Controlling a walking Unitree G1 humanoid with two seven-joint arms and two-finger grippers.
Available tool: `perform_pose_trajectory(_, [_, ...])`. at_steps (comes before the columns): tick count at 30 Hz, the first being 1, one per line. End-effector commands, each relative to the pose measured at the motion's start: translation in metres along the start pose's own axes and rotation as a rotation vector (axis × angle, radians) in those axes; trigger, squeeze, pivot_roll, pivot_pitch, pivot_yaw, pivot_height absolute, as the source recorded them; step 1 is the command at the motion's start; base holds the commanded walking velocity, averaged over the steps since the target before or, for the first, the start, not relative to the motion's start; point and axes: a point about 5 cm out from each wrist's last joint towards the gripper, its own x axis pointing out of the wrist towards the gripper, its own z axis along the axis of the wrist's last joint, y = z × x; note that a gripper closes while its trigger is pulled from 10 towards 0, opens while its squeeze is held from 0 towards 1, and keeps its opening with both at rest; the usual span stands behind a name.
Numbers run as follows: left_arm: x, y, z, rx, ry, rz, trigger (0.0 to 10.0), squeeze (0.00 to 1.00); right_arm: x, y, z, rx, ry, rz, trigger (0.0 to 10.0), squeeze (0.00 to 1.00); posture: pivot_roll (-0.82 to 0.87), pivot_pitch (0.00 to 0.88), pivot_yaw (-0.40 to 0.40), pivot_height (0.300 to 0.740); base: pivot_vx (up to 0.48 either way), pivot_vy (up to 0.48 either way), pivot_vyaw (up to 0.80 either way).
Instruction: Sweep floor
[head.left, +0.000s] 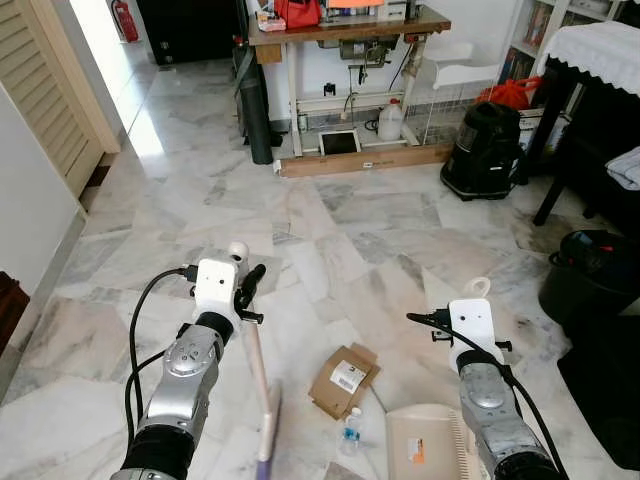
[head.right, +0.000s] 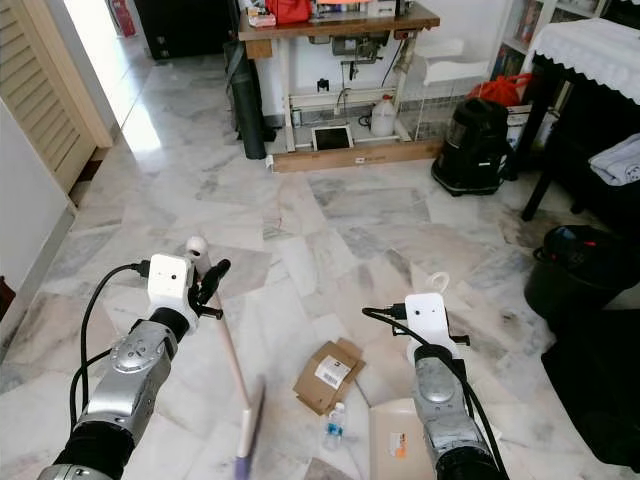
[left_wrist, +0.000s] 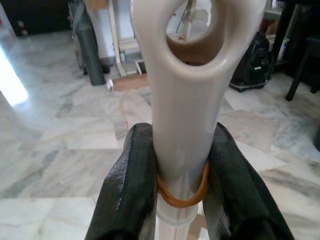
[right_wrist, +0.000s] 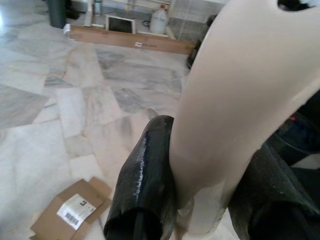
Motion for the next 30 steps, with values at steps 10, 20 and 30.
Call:
perform_pose_trajectory(10, [0.016, -0.005, 0.009, -0.037, 0.018, -0.032, 10.0, 0.00, 0.008, 0.013, 0.015, 0.030, -0.040, 0.040, 10.0, 0.00, 0.08, 0.070, 0.057, 0.740, 0.000, 0.000, 0.00])
perform_pose_trajectory(20, [0.025, -0.019, 0.018, -0.115, 0.005, -0.072, 10.0, 0.00, -0.003, 0.019, 0.002, 0.052, -0.023, 0.028, 10.0, 0.00, 0.08, 0.157, 0.088, 0.740, 0.000, 0.000, 0.00])
perform_pose_trajectory(30, [0.029, -0.012, 0.023, -0.086, -0.021, -0.039, 10.0, 0.00, -0.016, 0.017, -0.008, 0.059, -0.036, 0.021, 10.0, 0.00, 0.08, 0.218, 0.087, 0.740, 0.000, 0.000, 0.00])
